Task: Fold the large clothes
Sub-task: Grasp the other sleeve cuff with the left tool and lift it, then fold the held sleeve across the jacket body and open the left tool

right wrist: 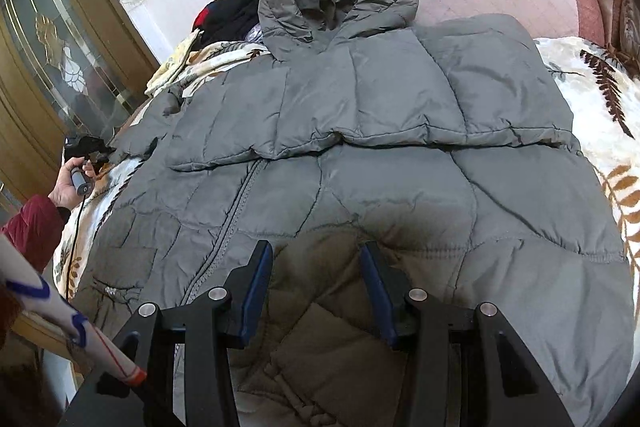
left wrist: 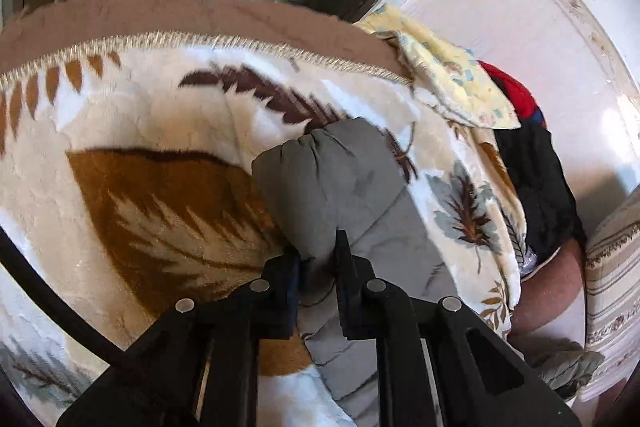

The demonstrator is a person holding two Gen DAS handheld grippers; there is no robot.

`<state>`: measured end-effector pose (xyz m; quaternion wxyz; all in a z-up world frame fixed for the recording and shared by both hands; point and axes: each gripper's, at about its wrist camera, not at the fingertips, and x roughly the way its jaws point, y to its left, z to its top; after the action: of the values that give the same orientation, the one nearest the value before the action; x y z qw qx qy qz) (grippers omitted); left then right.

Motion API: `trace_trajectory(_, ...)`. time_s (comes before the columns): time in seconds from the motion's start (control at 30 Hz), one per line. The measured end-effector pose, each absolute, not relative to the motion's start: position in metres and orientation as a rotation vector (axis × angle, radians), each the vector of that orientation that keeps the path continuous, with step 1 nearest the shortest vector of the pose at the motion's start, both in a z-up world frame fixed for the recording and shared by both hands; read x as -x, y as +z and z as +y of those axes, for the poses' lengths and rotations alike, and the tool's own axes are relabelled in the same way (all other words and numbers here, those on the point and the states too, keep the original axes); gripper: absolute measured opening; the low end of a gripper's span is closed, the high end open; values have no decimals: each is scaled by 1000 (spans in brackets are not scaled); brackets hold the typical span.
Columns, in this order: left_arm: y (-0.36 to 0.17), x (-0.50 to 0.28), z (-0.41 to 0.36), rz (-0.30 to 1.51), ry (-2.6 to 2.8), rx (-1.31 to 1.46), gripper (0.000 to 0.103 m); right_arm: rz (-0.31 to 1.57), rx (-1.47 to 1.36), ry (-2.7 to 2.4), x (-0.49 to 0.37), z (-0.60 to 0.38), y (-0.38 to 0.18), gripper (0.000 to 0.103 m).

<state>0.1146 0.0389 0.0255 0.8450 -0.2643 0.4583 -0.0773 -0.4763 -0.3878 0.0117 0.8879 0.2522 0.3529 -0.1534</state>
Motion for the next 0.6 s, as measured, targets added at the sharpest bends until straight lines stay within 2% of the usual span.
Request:
trace_trajectory(0.27,87,-92,31,879,-229,498,13,691,-551,-375,485,-399,19,50)
trace_trajectory(0.3,94,-88,29,872,-234,487,13,701,-556,-376,484,-400,17,54)
trace_trajectory(0.4,118,-73,19,854,-260,461,13,800,-534,-386,474,-397,1,54)
trace_trajectory(0.6,160,-29,-11,816,-344,397,13,725,-534,-376,483,-397,19,54)
